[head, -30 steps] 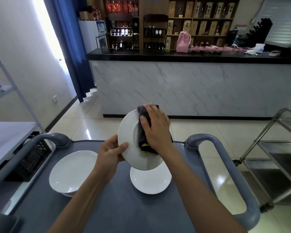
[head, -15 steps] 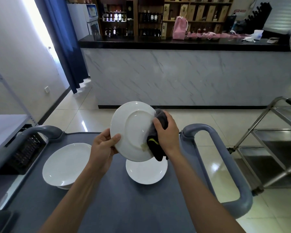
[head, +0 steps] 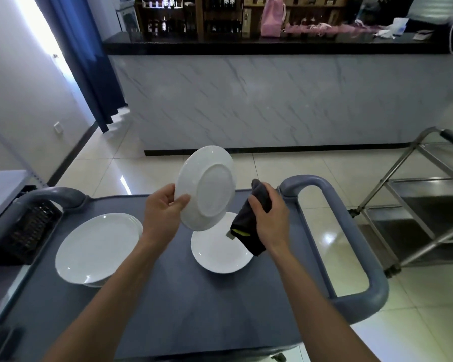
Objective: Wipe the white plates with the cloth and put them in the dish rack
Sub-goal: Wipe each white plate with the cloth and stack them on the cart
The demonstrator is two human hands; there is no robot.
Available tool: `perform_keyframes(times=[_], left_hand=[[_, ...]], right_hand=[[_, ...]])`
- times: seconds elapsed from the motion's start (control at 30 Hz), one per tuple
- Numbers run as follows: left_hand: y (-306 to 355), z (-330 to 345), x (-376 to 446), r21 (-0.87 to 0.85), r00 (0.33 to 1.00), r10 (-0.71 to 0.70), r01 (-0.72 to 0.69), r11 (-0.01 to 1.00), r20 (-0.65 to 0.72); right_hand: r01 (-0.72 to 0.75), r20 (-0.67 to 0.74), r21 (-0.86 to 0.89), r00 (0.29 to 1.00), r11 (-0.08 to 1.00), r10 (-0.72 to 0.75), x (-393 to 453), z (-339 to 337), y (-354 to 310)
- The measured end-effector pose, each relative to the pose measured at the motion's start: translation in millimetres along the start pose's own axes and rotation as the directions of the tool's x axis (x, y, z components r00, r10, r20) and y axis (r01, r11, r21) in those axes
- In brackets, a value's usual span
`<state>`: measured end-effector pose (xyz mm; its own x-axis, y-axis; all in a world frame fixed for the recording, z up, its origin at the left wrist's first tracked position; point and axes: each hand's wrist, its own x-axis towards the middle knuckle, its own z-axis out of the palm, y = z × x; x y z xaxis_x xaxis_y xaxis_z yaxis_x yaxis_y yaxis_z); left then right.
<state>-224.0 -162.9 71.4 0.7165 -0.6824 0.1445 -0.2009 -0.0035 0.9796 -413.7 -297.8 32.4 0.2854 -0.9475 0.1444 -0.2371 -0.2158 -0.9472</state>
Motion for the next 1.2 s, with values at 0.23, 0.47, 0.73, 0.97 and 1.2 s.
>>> perform_keyframes(times=[0.23,0.47,0.73,0.97,1.2], left_hand=[[-29.9,30.0,2.5,0.540,0.940,0.249,-0.337,0.771,0.232],[-52.0,48.8,-8.0,0.696,0.823,0.289,-0.568,0.439,0.489],[-78.2,53.8,-22.2,0.708,0.795,0.251,-0.606,0.363,0.551],[-102.8,48.6,-30.6,0.687,0.770,0.251,-0.637,0.349,0.587],[-122.5,48.4,-42.1,0.606,0.684,0.234,-0.725,0.328,0.691]], right_hand=[[0.037,-0.034,-0.084,0.999,0.996,-0.040,-6.8,-23.2,15.2],[0.035,-0.009,-0.161,0.999,0.986,-0.037,-18.5,-38.7,30.5],[0.012,-0.003,-0.173,1.000,0.985,-0.013,-26.0,-37.5,40.4],[0.043,0.013,-0.160,0.999,0.986,-0.042,-28.5,-29.9,37.7],[0.035,0.031,-0.177,0.999,0.984,-0.030,-35.7,-25.4,45.9]])
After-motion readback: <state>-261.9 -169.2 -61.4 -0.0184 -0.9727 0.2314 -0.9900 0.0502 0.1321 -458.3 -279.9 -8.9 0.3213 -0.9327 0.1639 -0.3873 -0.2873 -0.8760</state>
